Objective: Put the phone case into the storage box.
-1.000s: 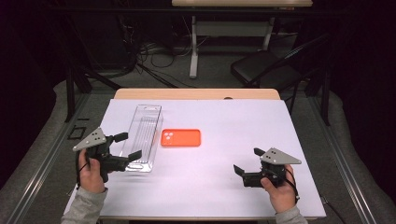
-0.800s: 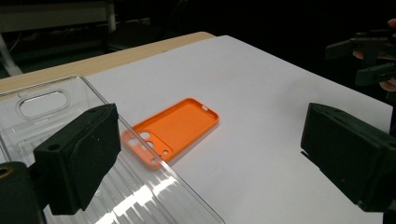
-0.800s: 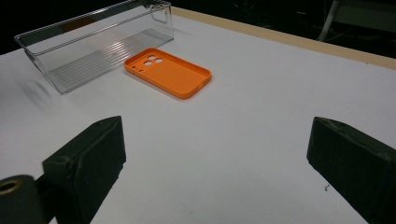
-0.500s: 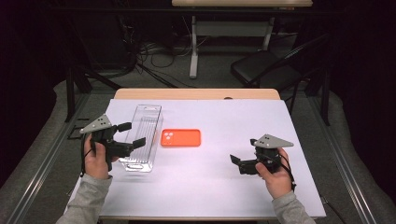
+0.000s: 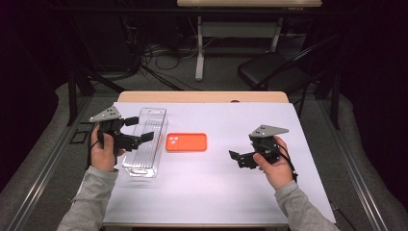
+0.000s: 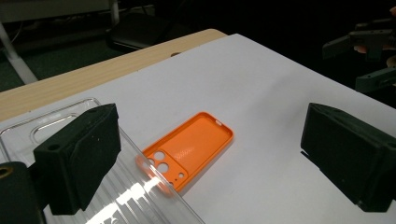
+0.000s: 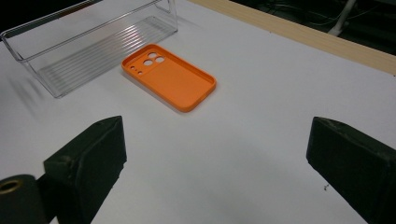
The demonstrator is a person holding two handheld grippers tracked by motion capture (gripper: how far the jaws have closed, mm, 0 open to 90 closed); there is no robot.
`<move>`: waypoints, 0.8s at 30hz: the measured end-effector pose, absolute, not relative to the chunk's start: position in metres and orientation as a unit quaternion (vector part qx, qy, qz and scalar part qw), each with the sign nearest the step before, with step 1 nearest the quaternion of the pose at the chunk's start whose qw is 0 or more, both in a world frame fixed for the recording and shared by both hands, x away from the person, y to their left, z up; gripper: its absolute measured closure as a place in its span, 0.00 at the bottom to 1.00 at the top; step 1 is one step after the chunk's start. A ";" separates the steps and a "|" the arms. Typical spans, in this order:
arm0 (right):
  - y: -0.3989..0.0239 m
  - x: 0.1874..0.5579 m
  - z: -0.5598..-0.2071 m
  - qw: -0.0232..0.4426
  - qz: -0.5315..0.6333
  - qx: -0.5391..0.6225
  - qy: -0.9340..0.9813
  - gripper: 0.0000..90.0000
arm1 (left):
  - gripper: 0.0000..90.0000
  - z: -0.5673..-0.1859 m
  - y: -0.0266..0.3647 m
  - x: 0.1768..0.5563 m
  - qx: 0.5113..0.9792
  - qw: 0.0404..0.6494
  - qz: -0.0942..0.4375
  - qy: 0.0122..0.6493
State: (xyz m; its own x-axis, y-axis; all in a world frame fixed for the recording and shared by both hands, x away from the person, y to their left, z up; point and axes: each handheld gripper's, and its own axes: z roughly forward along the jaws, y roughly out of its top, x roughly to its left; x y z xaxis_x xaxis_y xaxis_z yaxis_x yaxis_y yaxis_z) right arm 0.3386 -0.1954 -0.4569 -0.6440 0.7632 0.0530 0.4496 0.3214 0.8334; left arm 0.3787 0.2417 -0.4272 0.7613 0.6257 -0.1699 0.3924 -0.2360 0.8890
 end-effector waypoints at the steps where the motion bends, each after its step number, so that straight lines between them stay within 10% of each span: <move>1: -0.194 0.341 -0.456 0.177 0.440 0.384 0.792 0.05 | 0.06 -0.427 0.240 0.380 0.781 0.521 0.110 0.326; 24: -0.162 0.395 -0.453 0.139 0.391 0.395 0.820 0.00 | 0.06 -0.432 0.221 0.412 0.775 0.514 0.090 0.357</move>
State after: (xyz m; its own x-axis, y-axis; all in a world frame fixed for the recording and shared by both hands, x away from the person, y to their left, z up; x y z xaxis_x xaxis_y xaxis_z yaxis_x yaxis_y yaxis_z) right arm 0.3955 -0.1622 -0.4529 -0.6494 0.7561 0.0815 0.5391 0.3821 0.7506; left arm 0.4120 0.2209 -0.4317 0.7282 0.6466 -0.2273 0.4613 -0.2171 0.8603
